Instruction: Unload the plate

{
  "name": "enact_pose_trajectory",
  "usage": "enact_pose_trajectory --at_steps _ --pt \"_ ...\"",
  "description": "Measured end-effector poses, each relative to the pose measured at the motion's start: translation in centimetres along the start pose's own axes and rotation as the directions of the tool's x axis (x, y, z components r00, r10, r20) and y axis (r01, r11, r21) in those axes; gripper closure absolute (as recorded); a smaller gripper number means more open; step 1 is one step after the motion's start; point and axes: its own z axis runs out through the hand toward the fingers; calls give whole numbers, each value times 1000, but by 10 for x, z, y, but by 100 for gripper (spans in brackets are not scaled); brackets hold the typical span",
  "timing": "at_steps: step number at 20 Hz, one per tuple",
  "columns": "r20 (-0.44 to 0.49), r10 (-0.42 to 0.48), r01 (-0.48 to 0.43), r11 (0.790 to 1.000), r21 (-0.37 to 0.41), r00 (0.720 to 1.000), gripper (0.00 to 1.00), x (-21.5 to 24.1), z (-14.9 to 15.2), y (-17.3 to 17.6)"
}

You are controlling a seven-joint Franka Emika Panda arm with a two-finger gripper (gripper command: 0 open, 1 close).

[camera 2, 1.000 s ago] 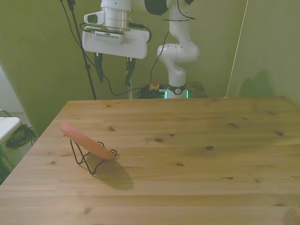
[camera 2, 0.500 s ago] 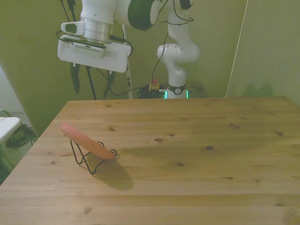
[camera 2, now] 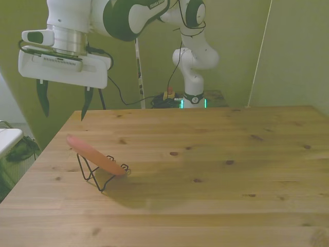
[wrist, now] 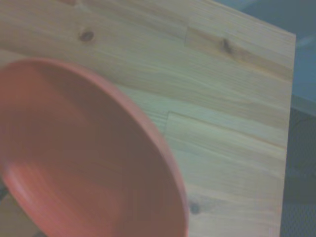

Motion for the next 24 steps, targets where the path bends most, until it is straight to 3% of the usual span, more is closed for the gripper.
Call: enact_pose_trajectory --at_steps 8,9,24 --pt "-12 -59 59 997 46 998 0 12 27 -35" --pt "-18 -70 70 996 48 997 100 13 28 -38" --pt "-72 -243 245 969 19 967 100 11 50 -31"
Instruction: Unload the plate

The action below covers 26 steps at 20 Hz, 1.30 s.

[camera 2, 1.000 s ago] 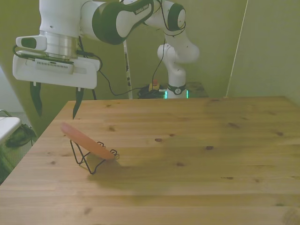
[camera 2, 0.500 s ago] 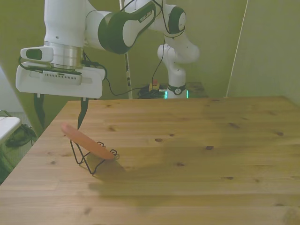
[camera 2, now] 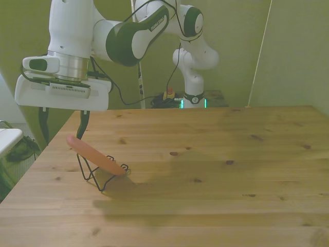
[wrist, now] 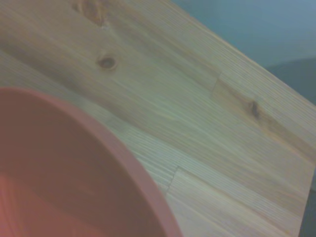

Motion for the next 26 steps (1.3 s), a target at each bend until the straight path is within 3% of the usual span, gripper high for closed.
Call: enact_pose_trajectory --at_steps 9,18,26 --pt "-4 -45 46 999 28 999 100 -12 1 -27" --pt "-13 -44 45 999 23 999 100 -15 -5 -18" --pt "-54 -27 29 999 31 998 100 0 -41 -22"
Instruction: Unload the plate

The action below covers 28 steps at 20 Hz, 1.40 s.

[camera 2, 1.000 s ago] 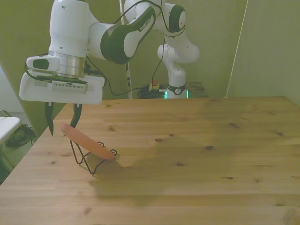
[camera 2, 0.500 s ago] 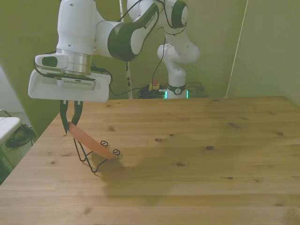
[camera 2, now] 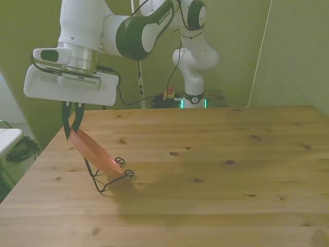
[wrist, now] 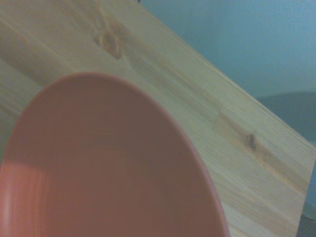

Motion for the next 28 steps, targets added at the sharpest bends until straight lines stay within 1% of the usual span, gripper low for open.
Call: enact_pose_trajectory --at_steps 2,4,6,8,10,14,18,20,22,24,25,26,28 --pt "21 46 -47 998 47 999 100 4 -18 -16" --pt "59 97 -103 987 123 994 100 6 -35 -40" --pt "108 126 -146 969 200 986 100 5 -45 -66" --pt "161 126 -166 949 269 979 100 1 -44 -88" --pt "220 113 -181 930 321 969 100 -9 -29 -108" --pt "337 75 -208 903 377 939 100 -38 21 -137" --pt "421 31 -205 905 374 907 100 -70 76 -148" --pt "434 28 -202 911 360 900 100 -83 101 -150" --pt "441 31 -201 917 344 897 100 -90 118 -150" --pt "445 30 -196 922 333 895 100 -94 127 -150" --pt "443 23 -181 930 319 896 0 -96 131 -149" --pt "443 15 -168 936 309 897 0 -97 133 -150" --pt "437 6 -153 941 302 900 0 -97 134 -152"
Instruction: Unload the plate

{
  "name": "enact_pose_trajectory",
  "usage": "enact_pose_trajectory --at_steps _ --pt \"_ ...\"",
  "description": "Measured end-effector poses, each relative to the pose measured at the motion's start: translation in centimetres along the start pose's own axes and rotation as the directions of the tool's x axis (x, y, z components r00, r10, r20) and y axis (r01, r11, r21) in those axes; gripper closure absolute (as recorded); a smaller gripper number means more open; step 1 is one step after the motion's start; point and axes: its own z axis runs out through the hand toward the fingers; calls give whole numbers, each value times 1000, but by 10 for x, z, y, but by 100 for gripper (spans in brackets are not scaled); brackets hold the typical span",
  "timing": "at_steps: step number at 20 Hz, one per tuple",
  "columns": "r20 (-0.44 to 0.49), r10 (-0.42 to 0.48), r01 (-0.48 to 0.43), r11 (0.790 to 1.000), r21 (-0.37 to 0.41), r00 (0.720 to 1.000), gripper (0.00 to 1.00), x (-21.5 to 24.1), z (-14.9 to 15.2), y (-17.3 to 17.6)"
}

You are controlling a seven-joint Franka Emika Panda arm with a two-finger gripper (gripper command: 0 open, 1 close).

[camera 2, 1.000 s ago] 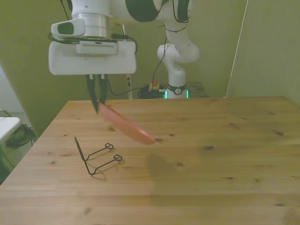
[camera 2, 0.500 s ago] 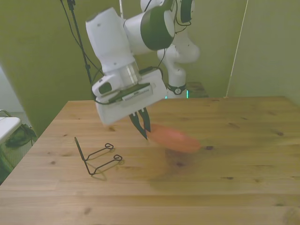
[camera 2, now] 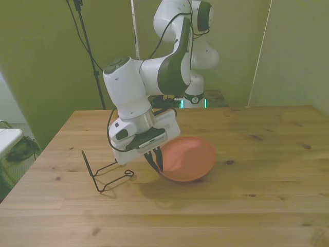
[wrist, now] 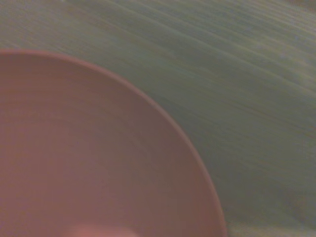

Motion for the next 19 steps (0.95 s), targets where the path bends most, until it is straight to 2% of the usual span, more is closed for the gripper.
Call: enact_pose_trajectory --at_steps 7,11,16,19 --pt "-2 -3 3 1000 -13 1000 0 0 -2 4" --pt "-18 -8 8 1000 -13 1000 0 -1 -12 2" --pt "-42 -15 15 1000 -4 999 0 -6 -45 -7" --pt "-69 -10 10 1000 8 998 0 -17 -90 -18"
